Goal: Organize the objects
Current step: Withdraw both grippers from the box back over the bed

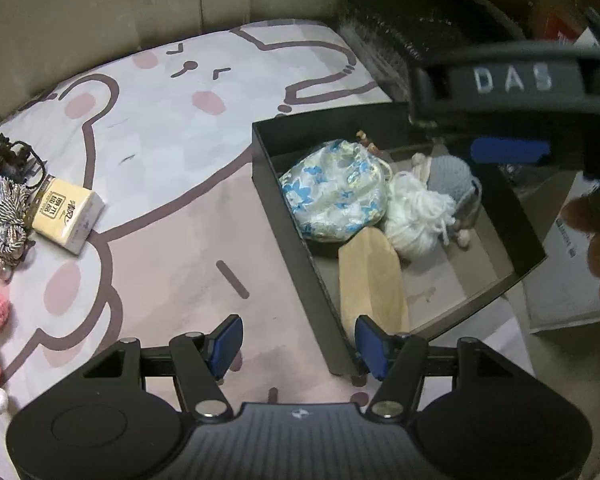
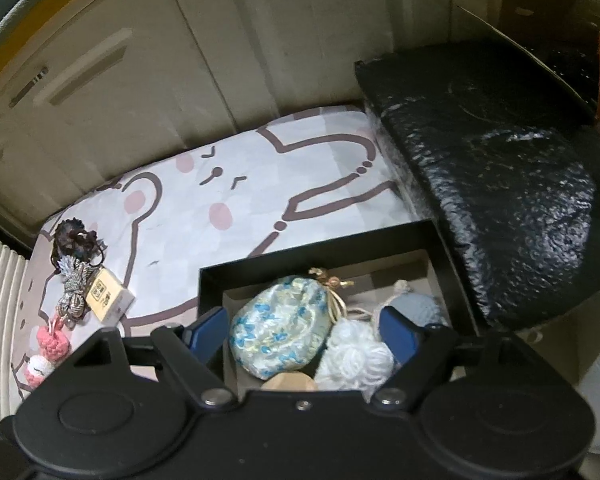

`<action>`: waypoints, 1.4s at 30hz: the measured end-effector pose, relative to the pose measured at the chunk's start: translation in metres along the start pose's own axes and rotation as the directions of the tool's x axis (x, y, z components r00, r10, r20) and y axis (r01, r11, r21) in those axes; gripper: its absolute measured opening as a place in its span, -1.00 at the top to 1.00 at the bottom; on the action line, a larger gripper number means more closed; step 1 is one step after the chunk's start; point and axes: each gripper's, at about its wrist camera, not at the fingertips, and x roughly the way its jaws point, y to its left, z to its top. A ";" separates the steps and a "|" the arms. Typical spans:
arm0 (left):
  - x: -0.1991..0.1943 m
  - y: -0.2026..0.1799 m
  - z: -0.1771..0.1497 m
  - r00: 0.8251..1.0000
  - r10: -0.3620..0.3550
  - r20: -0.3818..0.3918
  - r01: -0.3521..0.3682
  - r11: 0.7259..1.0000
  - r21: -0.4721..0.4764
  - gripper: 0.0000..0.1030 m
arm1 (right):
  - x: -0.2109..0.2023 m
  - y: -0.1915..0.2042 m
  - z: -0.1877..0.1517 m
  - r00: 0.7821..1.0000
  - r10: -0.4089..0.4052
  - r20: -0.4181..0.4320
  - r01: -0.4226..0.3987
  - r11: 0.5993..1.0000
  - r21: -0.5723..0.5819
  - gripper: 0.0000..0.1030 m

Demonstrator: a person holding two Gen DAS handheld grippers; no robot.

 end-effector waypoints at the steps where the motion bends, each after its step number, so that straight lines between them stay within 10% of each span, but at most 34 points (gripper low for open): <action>1: -0.002 0.000 0.000 1.000 -0.005 0.004 0.005 1.000 -0.005 -0.21 | 0.000 -0.001 0.000 1.000 -0.003 -0.001 0.003 1.000 0.003 -0.62; 28: 0.029 -0.017 0.005 0.991 0.132 -0.021 -0.130 0.989 0.076 -0.34 | -0.021 -0.022 -0.009 1.000 -0.026 0.011 0.026 1.000 0.011 -0.61; 42: -0.016 -0.007 0.014 0.994 0.057 0.099 -0.054 0.998 -0.024 -0.53 | -0.041 -0.027 -0.015 0.998 -0.026 0.051 0.027 1.000 -0.013 -0.62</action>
